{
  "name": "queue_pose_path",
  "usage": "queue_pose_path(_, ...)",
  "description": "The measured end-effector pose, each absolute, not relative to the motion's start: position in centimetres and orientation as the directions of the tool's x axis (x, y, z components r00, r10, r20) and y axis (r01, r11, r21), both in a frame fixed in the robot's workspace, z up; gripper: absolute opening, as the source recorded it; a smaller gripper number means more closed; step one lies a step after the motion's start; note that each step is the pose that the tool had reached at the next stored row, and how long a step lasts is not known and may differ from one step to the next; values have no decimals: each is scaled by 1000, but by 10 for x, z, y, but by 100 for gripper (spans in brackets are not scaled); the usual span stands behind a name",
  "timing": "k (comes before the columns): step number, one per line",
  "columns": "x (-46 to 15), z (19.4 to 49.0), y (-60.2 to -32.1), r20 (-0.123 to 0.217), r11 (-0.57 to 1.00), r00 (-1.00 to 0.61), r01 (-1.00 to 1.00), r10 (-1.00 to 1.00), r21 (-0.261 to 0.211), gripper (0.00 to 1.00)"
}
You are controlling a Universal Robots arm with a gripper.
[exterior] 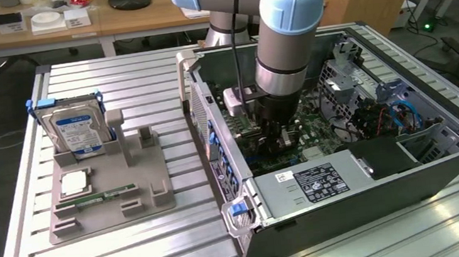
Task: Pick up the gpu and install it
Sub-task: 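Insert the gpu into the slot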
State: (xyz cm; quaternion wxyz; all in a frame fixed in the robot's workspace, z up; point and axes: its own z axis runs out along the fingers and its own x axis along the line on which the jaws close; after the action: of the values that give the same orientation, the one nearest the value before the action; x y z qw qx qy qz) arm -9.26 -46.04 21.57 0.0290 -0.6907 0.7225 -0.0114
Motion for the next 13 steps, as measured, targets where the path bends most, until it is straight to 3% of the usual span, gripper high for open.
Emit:
queue_pose_path(7,-93,218,-460,-27,46,-44,-997,-999,-60,29)
queue_pose_path(8,-93,218,-460,-27,46,-44,-997,-999,-60,35)
queue_pose_path(13,-93,233,-460,-27,46,-44,-997,-999,-63,35)
